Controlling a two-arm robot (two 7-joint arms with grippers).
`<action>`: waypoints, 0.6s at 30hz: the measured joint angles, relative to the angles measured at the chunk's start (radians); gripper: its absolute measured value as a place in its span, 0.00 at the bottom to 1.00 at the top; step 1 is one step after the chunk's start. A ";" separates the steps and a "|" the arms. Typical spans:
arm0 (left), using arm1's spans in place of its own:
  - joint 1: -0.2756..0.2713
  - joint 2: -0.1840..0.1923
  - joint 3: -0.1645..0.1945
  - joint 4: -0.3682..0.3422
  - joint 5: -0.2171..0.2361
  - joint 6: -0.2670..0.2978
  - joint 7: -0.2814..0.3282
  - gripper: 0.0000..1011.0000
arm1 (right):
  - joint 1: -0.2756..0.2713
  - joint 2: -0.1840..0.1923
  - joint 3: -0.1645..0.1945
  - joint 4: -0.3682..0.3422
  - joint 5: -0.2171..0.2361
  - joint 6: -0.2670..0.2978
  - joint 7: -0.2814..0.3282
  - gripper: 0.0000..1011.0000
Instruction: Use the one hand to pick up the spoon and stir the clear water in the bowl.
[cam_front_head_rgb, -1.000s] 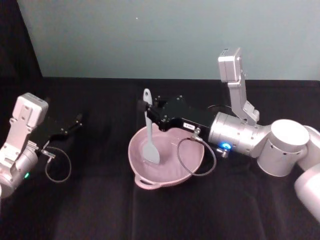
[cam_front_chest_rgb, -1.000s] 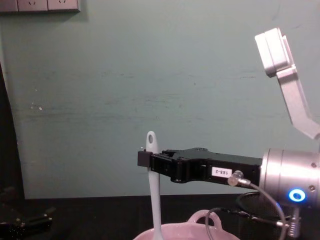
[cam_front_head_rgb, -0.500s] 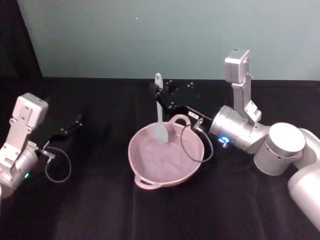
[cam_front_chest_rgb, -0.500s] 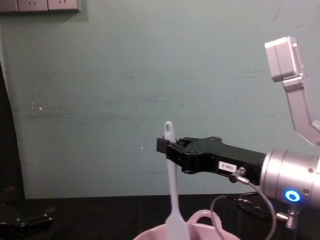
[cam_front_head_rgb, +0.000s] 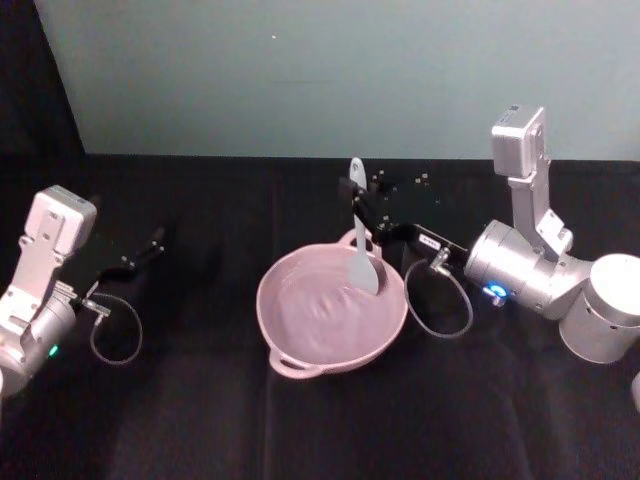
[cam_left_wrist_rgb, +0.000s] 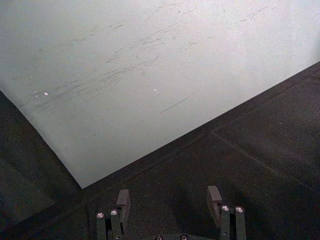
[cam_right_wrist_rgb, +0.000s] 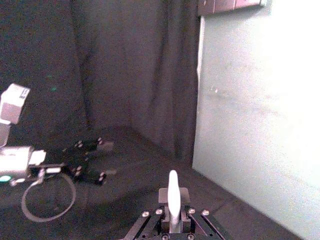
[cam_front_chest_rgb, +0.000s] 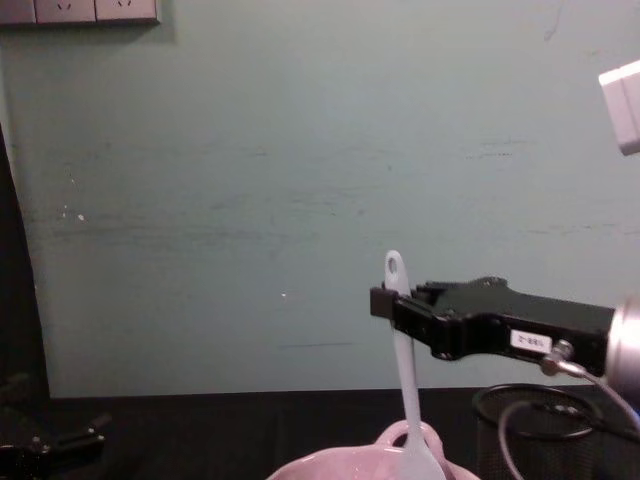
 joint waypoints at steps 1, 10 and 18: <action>0.000 0.000 0.000 0.000 0.000 0.000 0.000 1.00 | -0.006 0.006 0.002 -0.009 0.003 0.011 0.003 0.12; 0.000 0.000 0.000 0.000 0.000 0.000 0.000 1.00 | -0.046 0.046 -0.001 -0.077 0.064 0.121 0.055 0.12; 0.000 0.000 0.000 0.000 0.000 0.000 0.000 1.00 | -0.037 0.045 -0.039 -0.103 0.113 0.183 0.088 0.12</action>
